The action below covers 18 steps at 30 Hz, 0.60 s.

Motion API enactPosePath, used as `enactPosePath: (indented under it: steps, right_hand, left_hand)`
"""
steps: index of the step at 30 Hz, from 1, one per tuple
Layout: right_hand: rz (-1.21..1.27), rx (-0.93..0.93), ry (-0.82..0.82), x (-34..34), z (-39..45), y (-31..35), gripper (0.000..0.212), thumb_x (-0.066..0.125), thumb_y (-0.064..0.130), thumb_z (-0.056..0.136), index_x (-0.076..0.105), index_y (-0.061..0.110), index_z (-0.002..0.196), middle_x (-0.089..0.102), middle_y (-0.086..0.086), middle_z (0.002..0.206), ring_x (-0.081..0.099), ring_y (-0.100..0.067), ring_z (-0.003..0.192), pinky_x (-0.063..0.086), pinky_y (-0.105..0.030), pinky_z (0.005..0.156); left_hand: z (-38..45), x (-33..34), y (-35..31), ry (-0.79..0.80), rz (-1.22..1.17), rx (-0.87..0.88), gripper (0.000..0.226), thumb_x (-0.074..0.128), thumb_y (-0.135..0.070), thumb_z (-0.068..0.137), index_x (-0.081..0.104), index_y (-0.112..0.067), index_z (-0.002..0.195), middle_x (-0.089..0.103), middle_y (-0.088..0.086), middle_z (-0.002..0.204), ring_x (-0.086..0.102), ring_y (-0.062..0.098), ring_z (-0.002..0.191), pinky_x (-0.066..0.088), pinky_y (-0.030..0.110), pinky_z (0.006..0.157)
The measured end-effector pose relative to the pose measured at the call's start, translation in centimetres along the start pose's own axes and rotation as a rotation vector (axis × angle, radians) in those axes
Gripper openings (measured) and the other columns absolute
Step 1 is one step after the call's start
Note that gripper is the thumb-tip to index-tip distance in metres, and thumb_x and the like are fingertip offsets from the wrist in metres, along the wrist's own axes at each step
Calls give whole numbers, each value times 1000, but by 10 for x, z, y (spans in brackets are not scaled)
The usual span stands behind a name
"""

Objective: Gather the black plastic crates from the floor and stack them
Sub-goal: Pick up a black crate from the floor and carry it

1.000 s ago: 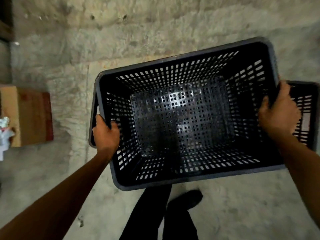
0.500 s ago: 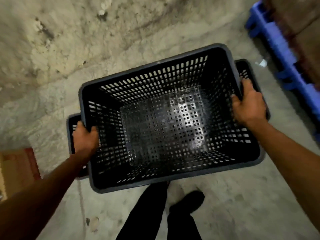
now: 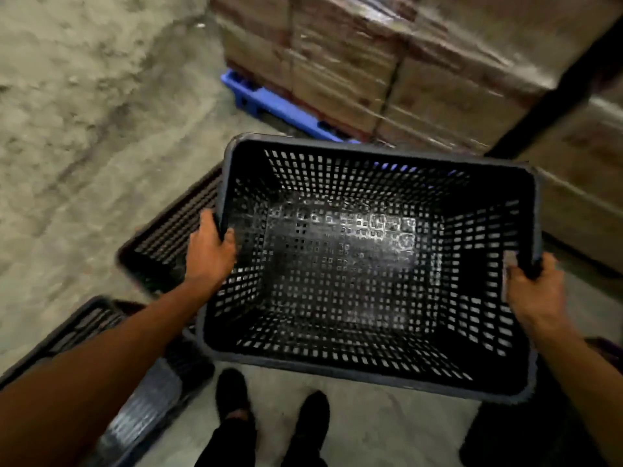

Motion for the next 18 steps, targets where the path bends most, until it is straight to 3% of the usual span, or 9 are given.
enactPosePath:
  steps: [3,8,13,18]
  right_hand:
    - [14,112,-84,-22,6,-58,28,51,13,91,53,-2,114,60,-29,112,57,-43,106,45,-52,90]
    - [-40,301,-240,-30,17,-164,32,51,17,90,52,2,119,60,-28,118,55,-46,110,44,-56,95]
    - [-71,343,-254,10,32,-254,30,51,13,92,51,-4,117,59,-29,119,56,-44,110,43,-48,94]
    - [-87,376,-210,75,47,-314,30,52,9,89,51,-5,115,59,-29,119,56,-44,109,45,-50,95]
  left_hand:
    - [4,61,-39,72,-6,80,18,50,-13,91,43,-3,104,61,27,102,58,43,93,43,41,69]
    - [0,180,-66,216,47,155,25,51,-12,90,45,1,111,60,32,107,58,46,98,48,48,79]
    - [-9,278,-38,316,130,188,31,51,-11,91,44,1,119,58,29,119,56,44,110,46,50,89]
    - [3,339,1,333,210,210,26,52,-9,90,46,3,113,59,31,115,57,45,107,46,49,87]
Point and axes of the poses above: each hand's wrist, its own z-axis towards the middle knuckle, its own x-axis out of the palm, y = z × x, the point moved 6 cm from there along z, towards the middle knuckle
